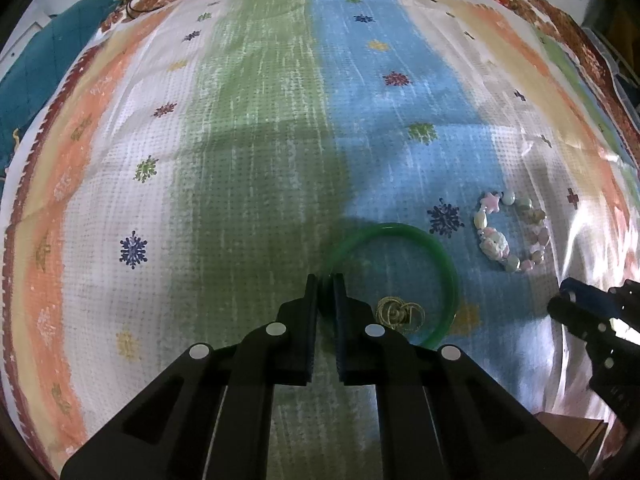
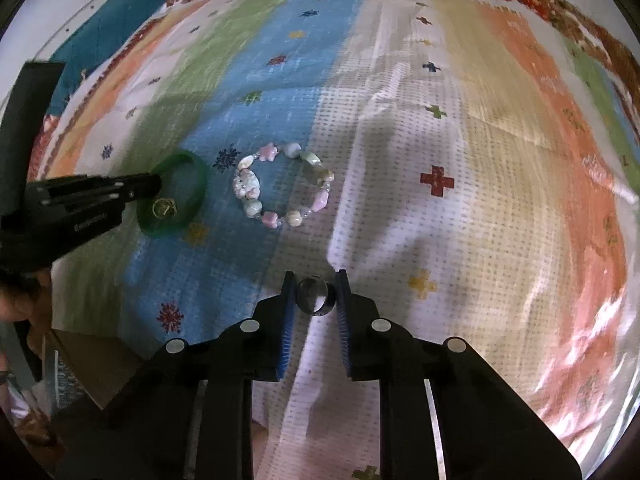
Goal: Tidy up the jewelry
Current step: 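Close left gripper on the green bangle rim while right gripper grasps the silver ring, then lift the green bangle and silver ring and carry both over the tin, then open both grippers to drop the bangle and ring into the tin, then move left gripper to the small gold ring while right gripper approaches the crystal bracelet, then close left gripper on the gold ring while right gripper grasps the crystal bracelet, then lift the gold ring and crystal bracelet and carry both over the tin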
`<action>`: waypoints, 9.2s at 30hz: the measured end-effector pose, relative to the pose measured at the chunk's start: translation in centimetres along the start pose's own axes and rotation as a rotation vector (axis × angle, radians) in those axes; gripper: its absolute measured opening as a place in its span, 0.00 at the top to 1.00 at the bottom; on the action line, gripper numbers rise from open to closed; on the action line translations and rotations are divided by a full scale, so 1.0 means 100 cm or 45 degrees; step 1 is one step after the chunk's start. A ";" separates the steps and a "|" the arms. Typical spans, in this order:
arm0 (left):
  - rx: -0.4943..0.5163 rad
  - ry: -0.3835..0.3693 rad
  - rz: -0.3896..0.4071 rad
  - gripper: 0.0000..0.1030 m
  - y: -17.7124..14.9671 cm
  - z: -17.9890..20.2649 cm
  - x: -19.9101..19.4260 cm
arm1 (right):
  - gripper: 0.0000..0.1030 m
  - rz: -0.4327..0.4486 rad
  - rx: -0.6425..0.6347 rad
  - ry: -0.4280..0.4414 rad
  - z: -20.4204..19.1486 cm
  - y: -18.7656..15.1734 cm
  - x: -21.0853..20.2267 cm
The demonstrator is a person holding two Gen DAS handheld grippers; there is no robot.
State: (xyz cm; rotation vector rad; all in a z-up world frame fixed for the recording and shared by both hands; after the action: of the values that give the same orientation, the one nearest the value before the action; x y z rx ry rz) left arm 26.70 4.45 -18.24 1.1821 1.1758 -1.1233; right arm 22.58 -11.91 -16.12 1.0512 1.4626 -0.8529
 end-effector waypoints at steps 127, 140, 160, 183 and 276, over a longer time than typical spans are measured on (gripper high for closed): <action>-0.021 -0.197 0.224 0.57 -0.151 0.032 -0.124 | 0.47 0.260 -0.156 0.008 -0.067 -0.118 -0.106; -0.041 -0.174 0.222 0.45 -0.125 0.025 -0.115 | 0.37 0.260 -0.061 0.052 -0.039 -0.098 -0.103; -0.072 -0.208 0.173 0.38 -0.092 0.013 -0.092 | 0.28 0.272 -0.020 0.054 -0.028 -0.067 -0.097; -0.029 -0.130 0.138 0.38 -0.059 0.014 -0.067 | 0.28 0.235 0.025 0.029 -0.014 -0.025 -0.073; 0.062 -0.075 0.132 0.92 -0.042 0.002 -0.052 | 0.89 0.135 -0.060 -0.084 -0.022 0.008 -0.042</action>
State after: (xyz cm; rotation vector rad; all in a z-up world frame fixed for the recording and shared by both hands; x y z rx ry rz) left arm 22.18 4.06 -13.38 1.2252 1.0360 -1.1057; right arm 22.65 -10.24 -11.58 1.0468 1.3537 -0.7670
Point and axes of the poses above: each gripper's, at about its wrist camera, not at the fingertips, and x roughly the way its jaws point, z to its right, y to its top, the point moved 4 cm from there along x, roughly the way its jaws point, and after that the axes turned 15 degrees about -z, right-handed, at the moved point
